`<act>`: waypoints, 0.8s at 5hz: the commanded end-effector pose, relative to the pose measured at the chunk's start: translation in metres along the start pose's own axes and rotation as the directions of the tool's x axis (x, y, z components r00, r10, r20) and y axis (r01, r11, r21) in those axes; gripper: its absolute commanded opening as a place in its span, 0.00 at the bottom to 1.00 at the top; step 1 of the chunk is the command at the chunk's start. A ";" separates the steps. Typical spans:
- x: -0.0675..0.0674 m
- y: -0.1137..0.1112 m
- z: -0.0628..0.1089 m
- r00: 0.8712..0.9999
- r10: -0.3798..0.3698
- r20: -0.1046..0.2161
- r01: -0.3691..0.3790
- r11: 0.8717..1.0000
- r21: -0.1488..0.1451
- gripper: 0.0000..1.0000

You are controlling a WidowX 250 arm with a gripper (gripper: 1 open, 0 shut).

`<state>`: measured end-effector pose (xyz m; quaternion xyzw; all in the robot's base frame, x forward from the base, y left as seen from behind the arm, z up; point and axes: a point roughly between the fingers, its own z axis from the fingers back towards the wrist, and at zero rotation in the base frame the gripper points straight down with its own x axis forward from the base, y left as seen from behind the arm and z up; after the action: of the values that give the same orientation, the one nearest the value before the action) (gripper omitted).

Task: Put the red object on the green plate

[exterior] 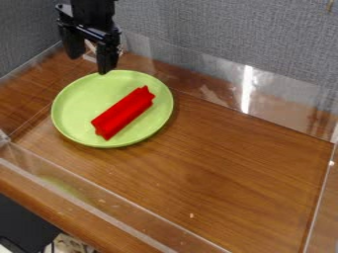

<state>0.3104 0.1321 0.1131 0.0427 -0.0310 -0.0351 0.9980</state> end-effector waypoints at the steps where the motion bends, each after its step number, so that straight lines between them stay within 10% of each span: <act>1: 0.012 0.002 0.027 0.998 -0.021 0.064 0.020 1.000 0.023 0.00; 2: 0.010 -0.006 0.041 0.996 -0.058 0.072 0.057 0.998 0.014 1.00; 4: 0.010 0.000 0.048 0.996 -0.038 0.086 0.037 0.999 0.017 1.00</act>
<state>0.3137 0.1213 0.1353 0.0305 -0.0343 -0.0646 0.9969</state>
